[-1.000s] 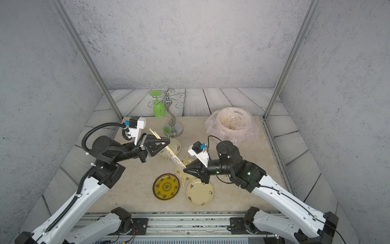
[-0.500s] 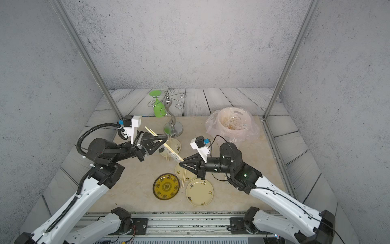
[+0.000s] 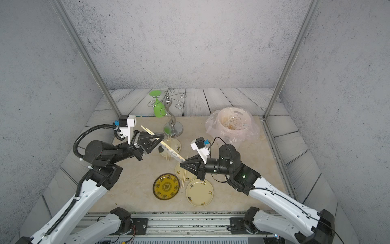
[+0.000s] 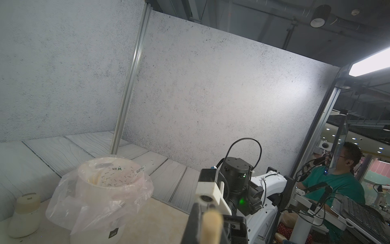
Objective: Remove the packaging of disposable chopsticks
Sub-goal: Remove the packet bag from the disposable chopsticks.
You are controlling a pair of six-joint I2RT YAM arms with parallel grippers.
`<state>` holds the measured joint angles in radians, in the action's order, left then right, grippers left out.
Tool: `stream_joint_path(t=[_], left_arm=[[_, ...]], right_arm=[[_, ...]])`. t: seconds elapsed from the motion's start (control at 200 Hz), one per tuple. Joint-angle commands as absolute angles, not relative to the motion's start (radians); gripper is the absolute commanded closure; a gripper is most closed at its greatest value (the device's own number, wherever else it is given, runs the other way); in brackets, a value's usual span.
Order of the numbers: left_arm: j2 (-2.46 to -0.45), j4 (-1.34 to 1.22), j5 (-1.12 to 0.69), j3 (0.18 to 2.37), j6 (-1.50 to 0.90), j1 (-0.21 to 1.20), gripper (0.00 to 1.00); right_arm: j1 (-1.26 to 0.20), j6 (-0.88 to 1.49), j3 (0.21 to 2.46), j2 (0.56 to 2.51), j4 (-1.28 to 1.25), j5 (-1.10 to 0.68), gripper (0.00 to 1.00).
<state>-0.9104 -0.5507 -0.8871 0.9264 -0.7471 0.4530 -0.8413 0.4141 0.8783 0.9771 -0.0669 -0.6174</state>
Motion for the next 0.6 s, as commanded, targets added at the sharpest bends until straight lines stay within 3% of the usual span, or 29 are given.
stream_joint_path(t=[0.0,0.335,0.596], left_arm=[[-0.901,-0.598,-0.882,0.922,-0.759,0.441,1.0],[-0.87,-0.587,-0.852,0.913,-0.742,0.414,1.0],[-0.843,-0.557,-0.853,0.919,-0.717,0.38,1.0]], right_arm=[[-0.841,0.427,0.872,0.946,-0.103,-0.607,0.99],[-0.841,0.433,0.822,0.912,-0.071,-0.569,1.0],[-0.841,0.345,0.762,0.838,0.102,-0.449,1.0]])
